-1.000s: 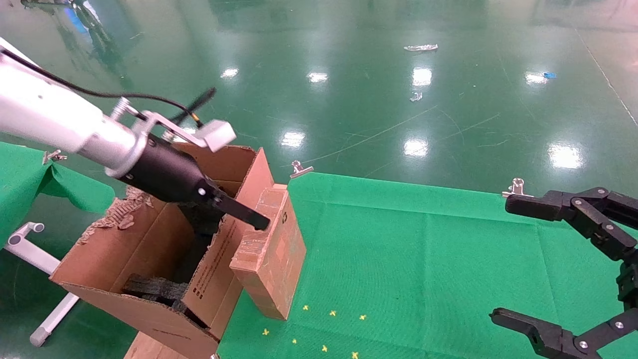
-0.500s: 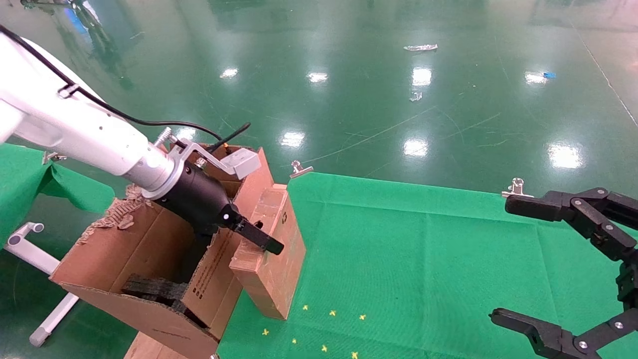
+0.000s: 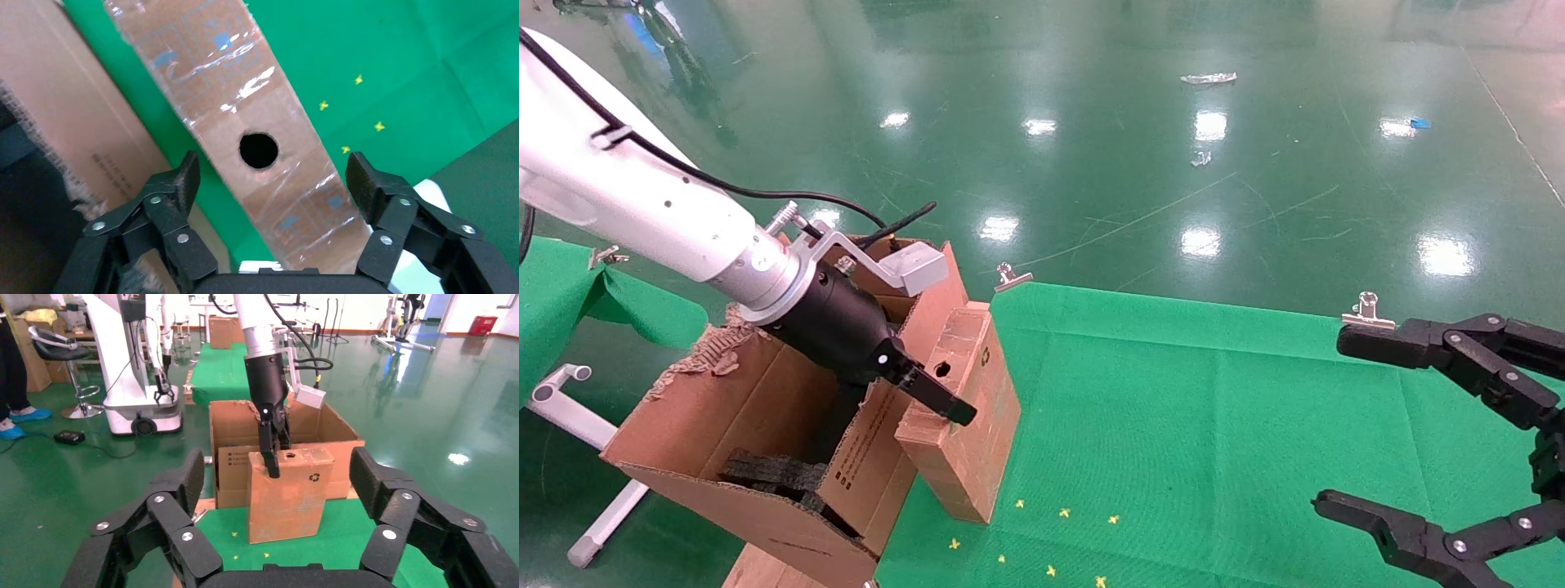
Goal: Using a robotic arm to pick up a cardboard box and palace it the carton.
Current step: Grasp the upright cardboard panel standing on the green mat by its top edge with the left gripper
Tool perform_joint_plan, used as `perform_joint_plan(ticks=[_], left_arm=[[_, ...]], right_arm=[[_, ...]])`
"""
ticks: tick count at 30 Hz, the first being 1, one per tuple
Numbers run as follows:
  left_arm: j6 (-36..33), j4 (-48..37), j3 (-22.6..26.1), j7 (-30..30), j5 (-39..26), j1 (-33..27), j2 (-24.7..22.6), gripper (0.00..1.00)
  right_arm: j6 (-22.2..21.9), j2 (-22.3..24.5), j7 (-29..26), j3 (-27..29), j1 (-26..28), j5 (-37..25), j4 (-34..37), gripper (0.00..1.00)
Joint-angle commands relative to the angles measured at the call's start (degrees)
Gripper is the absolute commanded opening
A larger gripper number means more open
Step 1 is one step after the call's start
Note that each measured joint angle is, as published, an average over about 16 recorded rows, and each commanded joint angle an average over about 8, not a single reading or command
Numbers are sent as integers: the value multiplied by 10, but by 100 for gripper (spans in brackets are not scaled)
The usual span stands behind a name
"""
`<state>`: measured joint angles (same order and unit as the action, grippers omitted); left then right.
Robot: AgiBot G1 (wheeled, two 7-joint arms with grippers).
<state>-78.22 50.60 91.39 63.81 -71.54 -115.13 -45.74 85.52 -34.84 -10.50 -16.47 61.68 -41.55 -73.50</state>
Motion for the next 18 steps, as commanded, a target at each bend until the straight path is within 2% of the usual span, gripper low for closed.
perform_joint_plan(ticks=[1,11,18], left_arm=[[1,19,3,12,-7,-5,6,0],[9,77,16,58,-28,0,22,0],[13,105,13,55,-38,-14,27,0]], right_arm=[[0,0,0,0,0,0,0,0],[0,0,0,0,0,0,0,0],[0,0,0,-1,0,0,0,0]])
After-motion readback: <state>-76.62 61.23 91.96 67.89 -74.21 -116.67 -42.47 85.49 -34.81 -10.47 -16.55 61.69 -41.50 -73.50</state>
